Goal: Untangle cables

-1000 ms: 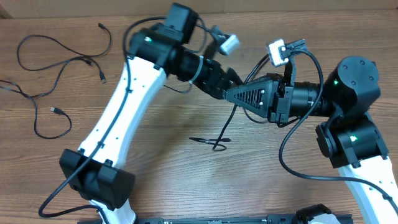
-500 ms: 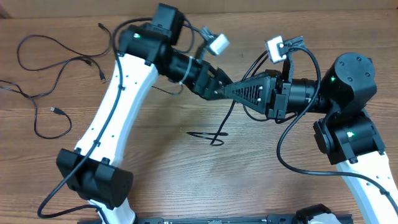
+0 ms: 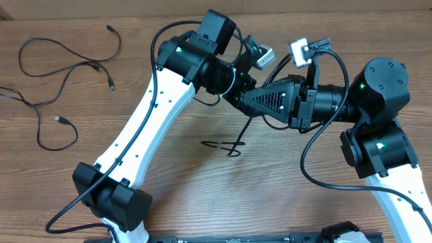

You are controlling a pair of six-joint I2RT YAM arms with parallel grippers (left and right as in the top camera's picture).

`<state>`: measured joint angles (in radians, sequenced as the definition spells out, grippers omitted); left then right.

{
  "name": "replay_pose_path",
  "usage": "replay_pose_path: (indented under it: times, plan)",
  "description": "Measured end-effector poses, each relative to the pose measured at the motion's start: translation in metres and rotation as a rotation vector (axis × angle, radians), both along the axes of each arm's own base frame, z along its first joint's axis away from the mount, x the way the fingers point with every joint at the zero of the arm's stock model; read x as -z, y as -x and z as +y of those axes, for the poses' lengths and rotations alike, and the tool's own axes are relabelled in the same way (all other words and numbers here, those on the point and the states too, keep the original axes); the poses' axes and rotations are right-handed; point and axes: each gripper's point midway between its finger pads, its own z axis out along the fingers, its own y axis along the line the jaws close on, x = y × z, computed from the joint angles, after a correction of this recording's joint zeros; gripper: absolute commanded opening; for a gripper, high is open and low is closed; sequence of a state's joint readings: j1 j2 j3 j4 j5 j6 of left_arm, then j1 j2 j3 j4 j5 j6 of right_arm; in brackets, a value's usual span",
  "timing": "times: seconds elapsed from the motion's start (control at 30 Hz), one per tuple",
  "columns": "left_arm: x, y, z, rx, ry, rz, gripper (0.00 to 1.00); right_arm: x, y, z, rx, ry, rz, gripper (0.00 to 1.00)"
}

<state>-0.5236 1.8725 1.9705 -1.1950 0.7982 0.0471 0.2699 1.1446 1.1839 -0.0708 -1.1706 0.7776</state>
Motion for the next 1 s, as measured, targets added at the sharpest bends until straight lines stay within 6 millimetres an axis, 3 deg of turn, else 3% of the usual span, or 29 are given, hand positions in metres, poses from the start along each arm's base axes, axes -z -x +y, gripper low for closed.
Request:
replay_pose_path:
  times: [0.4,0.77,1.0]
  plan:
    - [0.02,-0.038,0.016,-0.294,-0.178,-0.004,0.93,0.0,0.0,0.0,0.0,-0.002,0.005,0.04]
    - [0.061,-0.075,0.089,-0.789,-0.55,-0.01,0.91,0.0,0.0,0.0,0.0,-0.003,0.02,0.04]
    - [0.066,-0.081,0.138,-1.033,-0.71,-0.035,0.88,0.0,0.0,0.0,0.0,-0.004,0.028,0.04]
